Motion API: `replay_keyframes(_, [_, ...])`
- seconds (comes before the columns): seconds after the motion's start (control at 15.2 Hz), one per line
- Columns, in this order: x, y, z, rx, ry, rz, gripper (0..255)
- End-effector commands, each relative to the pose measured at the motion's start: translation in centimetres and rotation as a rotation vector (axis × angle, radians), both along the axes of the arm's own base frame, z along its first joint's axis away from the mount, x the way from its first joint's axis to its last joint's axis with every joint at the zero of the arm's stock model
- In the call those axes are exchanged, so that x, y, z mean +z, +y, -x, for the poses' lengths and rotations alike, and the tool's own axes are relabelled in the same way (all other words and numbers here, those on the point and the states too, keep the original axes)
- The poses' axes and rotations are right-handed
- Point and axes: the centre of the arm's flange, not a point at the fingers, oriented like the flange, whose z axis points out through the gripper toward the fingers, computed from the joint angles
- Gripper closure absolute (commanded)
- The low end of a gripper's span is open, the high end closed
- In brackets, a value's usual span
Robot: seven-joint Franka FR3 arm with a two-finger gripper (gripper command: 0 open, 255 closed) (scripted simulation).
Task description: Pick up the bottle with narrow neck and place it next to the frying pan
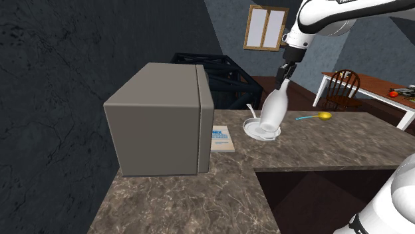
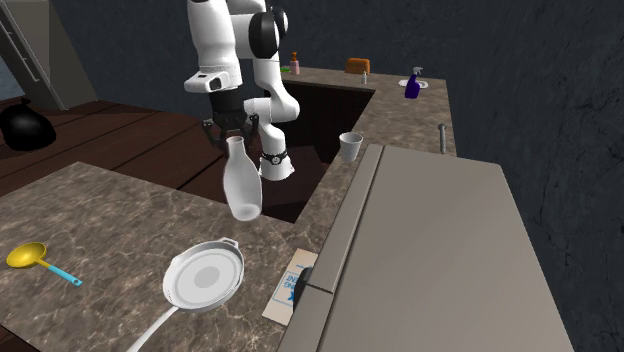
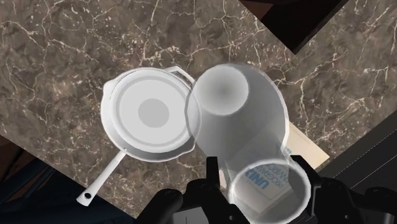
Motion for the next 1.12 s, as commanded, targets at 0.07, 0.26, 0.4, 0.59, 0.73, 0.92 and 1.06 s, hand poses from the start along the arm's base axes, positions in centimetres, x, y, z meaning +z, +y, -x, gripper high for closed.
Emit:
replay_keyframes(0.07, [-1.6, 0.1, 0.1, 0.000, -0.001, 0.000, 255])
replay_keyframes(0.26, [-3.2, 0.1, 0.1, 0.000, -0.001, 0.000, 255])
replay_keyframes(0.4, [-4.2, 0.1, 0.1, 0.000, -0.001, 0.000, 255])
replay_keyframes(0.59, [-5.8, 0.1, 0.1, 0.000, -0.001, 0.000, 255])
replay_keyframes(0.73, [-6.9, 0.1, 0.1, 0.000, -0.001, 0.000, 255])
replay_keyframes(0.92, [-8.4, 0.1, 0.1, 0.000, -0.001, 0.000, 255])
replay_keyframes(1.06, [-9.5, 0.1, 0.1, 0.000, -0.001, 0.000, 255])
